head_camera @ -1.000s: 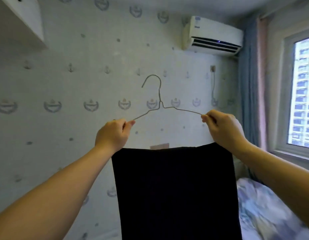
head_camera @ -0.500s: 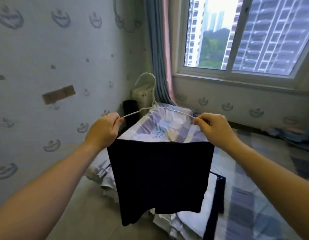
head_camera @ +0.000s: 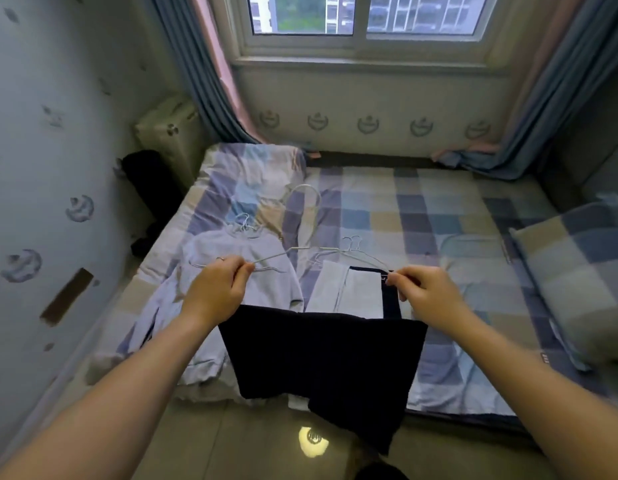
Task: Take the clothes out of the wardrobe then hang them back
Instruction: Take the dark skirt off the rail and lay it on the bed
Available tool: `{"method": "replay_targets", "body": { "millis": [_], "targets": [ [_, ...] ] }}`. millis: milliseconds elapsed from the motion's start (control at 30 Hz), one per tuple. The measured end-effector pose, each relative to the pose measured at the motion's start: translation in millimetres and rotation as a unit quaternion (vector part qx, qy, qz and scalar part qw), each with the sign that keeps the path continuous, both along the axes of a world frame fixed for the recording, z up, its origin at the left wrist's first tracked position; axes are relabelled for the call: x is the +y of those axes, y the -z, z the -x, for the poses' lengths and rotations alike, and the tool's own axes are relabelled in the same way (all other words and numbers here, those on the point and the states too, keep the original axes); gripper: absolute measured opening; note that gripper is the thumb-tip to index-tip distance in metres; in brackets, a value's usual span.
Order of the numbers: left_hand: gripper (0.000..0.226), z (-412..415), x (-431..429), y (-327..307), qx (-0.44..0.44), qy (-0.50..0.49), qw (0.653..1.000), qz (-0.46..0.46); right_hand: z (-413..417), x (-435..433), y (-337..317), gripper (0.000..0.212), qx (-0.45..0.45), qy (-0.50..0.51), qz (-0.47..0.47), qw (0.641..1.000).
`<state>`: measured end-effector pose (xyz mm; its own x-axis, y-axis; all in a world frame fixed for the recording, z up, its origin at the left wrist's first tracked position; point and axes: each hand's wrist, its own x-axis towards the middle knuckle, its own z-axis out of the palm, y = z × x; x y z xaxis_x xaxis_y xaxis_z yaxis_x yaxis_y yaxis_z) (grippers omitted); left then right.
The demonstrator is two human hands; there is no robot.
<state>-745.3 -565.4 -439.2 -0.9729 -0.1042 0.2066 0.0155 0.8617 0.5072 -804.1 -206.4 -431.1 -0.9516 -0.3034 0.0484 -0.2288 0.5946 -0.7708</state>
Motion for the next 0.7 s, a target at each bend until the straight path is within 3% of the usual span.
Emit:
{"method": "replay_targets", "body": {
  "millis": [267, 700],
  "targets": [
    [0.034, 104, 25, 41, -0.062, 0.017, 0.998, 0.018, 89, 26, 53, 0.024, -0.076, 0.032, -0.012, 0.996],
    [0.024, 241, 50, 154, -0.186, -0.068, 0.98, 0.031, 235, 30, 181, 0.018, -0.195, 0.063, -0.131, 0.97]
  ]
}}
